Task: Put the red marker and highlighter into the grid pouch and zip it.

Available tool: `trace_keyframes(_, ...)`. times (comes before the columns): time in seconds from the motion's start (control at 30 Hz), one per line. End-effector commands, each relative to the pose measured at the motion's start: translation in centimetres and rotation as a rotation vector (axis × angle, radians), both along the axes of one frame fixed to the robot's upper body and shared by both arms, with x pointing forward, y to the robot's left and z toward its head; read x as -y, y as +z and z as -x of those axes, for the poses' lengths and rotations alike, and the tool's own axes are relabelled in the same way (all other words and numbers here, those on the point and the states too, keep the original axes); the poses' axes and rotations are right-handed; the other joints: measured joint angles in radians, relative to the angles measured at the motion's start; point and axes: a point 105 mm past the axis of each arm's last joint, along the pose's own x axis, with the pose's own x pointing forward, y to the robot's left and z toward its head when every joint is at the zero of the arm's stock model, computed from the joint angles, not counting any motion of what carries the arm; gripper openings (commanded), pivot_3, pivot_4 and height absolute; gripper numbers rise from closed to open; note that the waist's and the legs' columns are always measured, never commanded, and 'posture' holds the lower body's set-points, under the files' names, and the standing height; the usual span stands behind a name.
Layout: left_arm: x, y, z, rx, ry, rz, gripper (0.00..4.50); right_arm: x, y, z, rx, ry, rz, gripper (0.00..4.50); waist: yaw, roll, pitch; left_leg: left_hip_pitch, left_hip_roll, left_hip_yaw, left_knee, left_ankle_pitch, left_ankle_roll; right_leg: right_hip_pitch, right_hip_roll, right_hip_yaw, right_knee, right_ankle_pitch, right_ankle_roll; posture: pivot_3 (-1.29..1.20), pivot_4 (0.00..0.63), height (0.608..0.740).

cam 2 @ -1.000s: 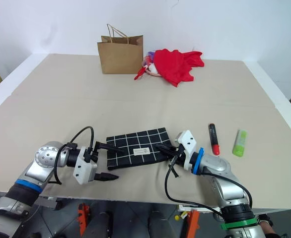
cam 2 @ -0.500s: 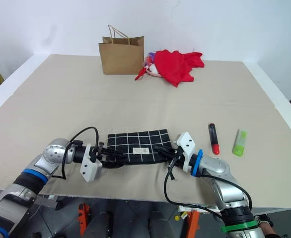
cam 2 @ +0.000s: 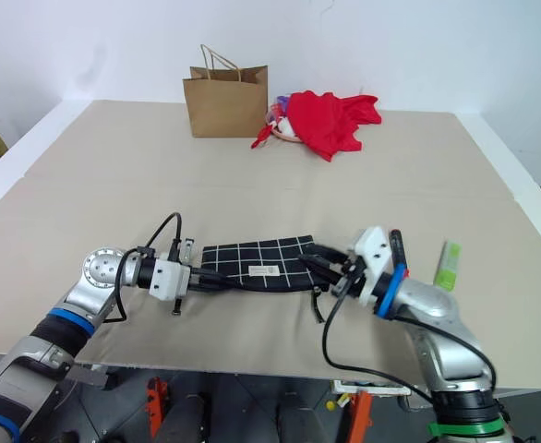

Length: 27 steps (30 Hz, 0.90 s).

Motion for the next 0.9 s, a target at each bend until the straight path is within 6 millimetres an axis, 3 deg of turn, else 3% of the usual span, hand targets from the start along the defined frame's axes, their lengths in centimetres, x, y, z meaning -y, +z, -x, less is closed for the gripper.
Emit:
trace_keyframes(0.03, 0.4, 3.1, -0.1, -0.036, -0.028, 0.087, 0.00, 1.3, 1.6, 1.9, 0.071, -0.004, 0.008, 2.97, 0.002, 0.000, 0.000, 0.000, 0.000, 0.000, 0.000, 0.000, 0.000, 0.000, 0.000, -0.001, 0.000, -0.001, 0.000, 0.00, 0.150, 0.740)
trace_keyframes(0.1, 0.6, 4.1, -0.2, -0.072, -0.037, 0.110, 0.00, 2.2, 1.3, 3.0, 0.080, -0.025, 0.018, 3.73, 0.006, 0.000, 0.000, -0.001, 0.000, -0.001, 0.000, -0.001, 0.001, 0.001, 0.000, -0.002, 0.000, -0.003, 0.000, 0.00, 0.150, 0.740)
trace_keyframes(0.13, 0.7, 4.4, -0.2, -0.081, -0.039, 0.113, 0.00, 2.4, 1.2, 3.3, 0.081, -0.031, 0.019, 4.39, 0.006, 0.000, 0.000, -0.001, 0.000, -0.002, 0.000, -0.002, 0.001, 0.001, 0.000, -0.003, 0.000, -0.003, 0.000, 0.00, 0.150, 0.740)
trace_keyframes(0.17, 0.7, 4.7, -0.2, -0.083, -0.043, 0.113, 0.00, 2.7, 1.0, 3.8, 0.090, -0.036, 0.026, 4.46, 0.005, 0.000, 0.000, -0.001, 0.000, -0.002, 0.000, -0.002, 0.001, 0.001, 0.000, -0.003, 0.000, -0.004, 0.000, 0.00, 0.150, 0.740)
trace_keyframes(0.6, 1.0, 5.1, -0.7, -0.114, -0.026, 0.112, 0.00, 2.9, -1.2, 6.4, 0.125, -0.033, 0.094, 4.46, -0.004, 0.000, 0.001, 0.001, 0.000, -0.002, 0.003, -0.001, 0.001, 0.003, 0.000, -0.003, 0.000, -0.003, -0.005, 0.00, 0.150, 0.740)
trace_keyframes(0.7, 1.2, 5.0, -0.8, -0.114, -0.018, 0.118, 0.00, 2.7, -0.5, 6.0, 0.149, -0.047, 0.060, 4.46, -0.001, 0.000, 0.001, 0.001, 0.000, -0.002, 0.003, -0.001, 0.001, 0.003, 0.000, -0.003, 0.000, -0.003, -0.005, 0.00, 0.150, 0.740)
trace_keyframes(0.9, 1.6, 5.1, -0.7, -0.125, -0.014, 0.136, 0.00, 2.5, -1.1, 6.2, 0.151, -0.047, 0.059, 4.46, 0.000, 0.000, 0.001, 0.001, 0.000, -0.002, 0.003, -0.001, 0.001, 0.003, 0.000, -0.004, 0.000, -0.003, -0.005, 0.00, 0.150, 0.740)
